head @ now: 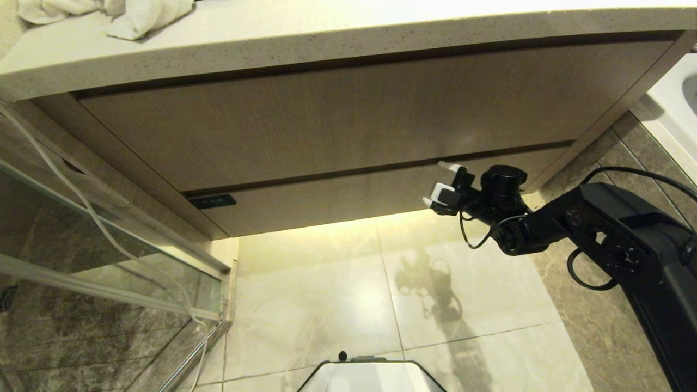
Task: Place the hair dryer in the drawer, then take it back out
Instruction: Pull open the drawer
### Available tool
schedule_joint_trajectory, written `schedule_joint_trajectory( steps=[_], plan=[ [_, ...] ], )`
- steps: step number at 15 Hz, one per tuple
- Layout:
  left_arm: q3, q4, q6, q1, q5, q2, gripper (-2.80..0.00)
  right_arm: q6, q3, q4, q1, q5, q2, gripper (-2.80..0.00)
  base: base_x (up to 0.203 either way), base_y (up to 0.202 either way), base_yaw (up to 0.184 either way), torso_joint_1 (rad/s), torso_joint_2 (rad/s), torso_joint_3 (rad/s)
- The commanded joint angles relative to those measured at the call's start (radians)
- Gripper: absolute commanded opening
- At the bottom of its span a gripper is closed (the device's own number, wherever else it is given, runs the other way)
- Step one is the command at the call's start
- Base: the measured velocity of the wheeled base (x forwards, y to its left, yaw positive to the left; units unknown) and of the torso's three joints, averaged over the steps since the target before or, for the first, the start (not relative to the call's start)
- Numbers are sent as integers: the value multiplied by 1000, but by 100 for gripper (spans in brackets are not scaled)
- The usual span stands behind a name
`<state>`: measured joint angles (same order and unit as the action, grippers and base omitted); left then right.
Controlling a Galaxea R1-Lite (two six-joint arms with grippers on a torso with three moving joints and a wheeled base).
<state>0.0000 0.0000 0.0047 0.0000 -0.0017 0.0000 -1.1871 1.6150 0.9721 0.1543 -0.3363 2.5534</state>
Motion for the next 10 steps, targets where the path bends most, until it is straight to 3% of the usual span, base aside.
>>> schedule_joint_trajectory(
  steps=[1, 7, 10],
  plan=[
    [2, 0, 0, 0, 2, 0, -280, -6, 40, 7, -1, 1, 14, 0, 0, 0, 0, 0, 0, 0],
    [0, 0, 0, 0, 0, 0, -280, -4, 167, 3, -1, 26, 138, 0, 0, 0, 0, 0, 0, 0],
    [1, 0, 0, 0, 0, 0, -280, 0, 233, 2, -1, 80, 190, 0, 0, 0, 0, 0, 0, 0]
  ],
)
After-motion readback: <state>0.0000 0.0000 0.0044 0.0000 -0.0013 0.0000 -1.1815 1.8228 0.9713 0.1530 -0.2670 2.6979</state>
